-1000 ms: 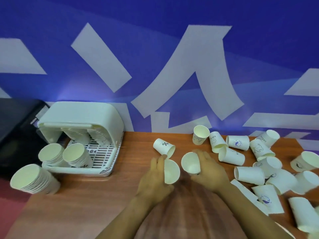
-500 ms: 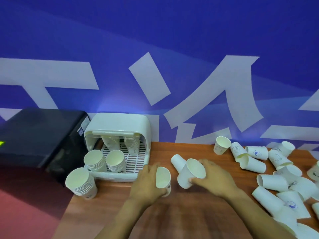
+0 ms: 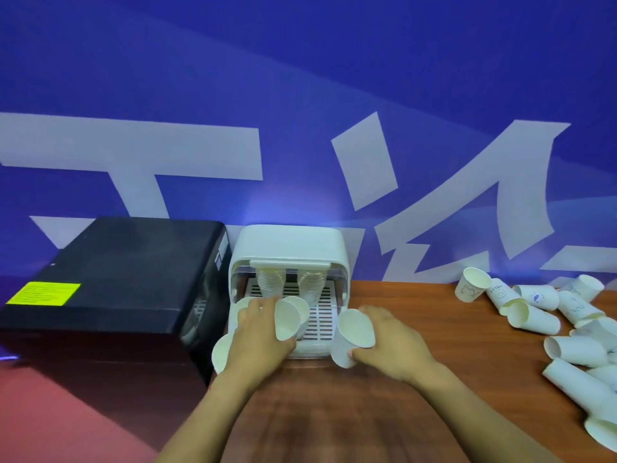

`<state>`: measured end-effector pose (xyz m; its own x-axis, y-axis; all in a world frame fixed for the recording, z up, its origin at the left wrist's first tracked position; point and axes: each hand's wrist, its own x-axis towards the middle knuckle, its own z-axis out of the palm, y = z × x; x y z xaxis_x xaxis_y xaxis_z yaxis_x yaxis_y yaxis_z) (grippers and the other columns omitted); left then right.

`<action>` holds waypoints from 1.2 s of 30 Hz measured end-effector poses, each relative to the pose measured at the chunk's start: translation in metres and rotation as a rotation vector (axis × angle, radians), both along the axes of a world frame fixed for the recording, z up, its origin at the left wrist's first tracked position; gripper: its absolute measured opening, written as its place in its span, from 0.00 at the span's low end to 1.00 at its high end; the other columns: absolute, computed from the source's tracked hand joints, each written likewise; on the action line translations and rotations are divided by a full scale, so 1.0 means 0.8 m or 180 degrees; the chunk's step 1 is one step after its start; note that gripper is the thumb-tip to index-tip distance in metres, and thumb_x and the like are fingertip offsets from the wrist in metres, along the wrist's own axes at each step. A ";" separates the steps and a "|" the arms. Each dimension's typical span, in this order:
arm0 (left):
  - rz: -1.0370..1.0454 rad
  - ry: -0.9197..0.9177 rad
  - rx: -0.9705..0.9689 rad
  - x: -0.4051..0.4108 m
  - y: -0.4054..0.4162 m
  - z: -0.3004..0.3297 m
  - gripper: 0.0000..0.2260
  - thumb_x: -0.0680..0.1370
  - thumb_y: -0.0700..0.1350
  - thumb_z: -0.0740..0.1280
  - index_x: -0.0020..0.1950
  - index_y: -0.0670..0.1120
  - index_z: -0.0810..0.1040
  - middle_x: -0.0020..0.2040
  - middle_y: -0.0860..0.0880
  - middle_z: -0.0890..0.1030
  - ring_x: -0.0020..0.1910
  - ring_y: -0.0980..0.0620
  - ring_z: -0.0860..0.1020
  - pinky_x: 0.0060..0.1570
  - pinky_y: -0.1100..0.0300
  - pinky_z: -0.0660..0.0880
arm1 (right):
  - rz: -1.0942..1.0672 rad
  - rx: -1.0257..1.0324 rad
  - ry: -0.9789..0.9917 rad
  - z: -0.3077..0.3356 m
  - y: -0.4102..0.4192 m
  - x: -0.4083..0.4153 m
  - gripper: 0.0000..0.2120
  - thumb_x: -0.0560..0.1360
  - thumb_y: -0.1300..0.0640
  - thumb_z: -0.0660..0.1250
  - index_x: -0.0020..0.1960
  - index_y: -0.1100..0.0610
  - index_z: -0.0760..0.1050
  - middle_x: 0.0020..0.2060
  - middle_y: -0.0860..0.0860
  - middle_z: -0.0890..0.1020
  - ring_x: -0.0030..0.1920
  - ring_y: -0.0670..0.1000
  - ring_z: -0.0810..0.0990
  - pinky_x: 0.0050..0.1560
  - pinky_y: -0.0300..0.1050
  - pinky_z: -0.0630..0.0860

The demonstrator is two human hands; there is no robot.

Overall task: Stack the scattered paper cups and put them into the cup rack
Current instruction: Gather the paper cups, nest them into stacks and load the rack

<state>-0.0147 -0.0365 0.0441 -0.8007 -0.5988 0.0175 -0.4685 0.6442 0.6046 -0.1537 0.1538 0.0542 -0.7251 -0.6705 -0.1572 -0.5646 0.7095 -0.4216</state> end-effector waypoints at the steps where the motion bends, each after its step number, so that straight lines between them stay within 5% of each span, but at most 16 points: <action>1: 0.0041 -0.0011 -0.0019 0.004 -0.009 0.003 0.34 0.70 0.51 0.71 0.74 0.52 0.60 0.68 0.50 0.65 0.66 0.46 0.63 0.62 0.54 0.68 | 0.0020 -0.0038 0.0012 0.001 -0.009 0.003 0.34 0.64 0.43 0.70 0.67 0.44 0.62 0.63 0.41 0.70 0.60 0.47 0.73 0.53 0.48 0.74; 14: 0.0171 0.0037 -0.0165 0.001 -0.096 0.005 0.33 0.73 0.53 0.70 0.74 0.51 0.59 0.68 0.49 0.63 0.65 0.47 0.65 0.59 0.55 0.69 | 0.0110 -0.0358 0.0316 0.002 -0.125 0.012 0.35 0.67 0.49 0.69 0.70 0.44 0.57 0.67 0.46 0.66 0.60 0.54 0.74 0.46 0.47 0.74; 36: -0.0192 -0.1017 0.0196 -0.031 -0.109 -0.058 0.36 0.74 0.55 0.67 0.77 0.53 0.52 0.76 0.53 0.56 0.74 0.47 0.56 0.70 0.47 0.59 | 0.0331 0.0503 -0.0166 -0.056 -0.148 -0.008 0.39 0.69 0.43 0.68 0.74 0.45 0.53 0.69 0.48 0.66 0.67 0.52 0.67 0.59 0.48 0.72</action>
<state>-0.0392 -0.1239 -0.0025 -0.7940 -0.5421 -0.2751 -0.6028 0.6434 0.4718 -0.1603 0.0353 0.0093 -0.6412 -0.7054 -0.3021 -0.6187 0.7082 -0.3402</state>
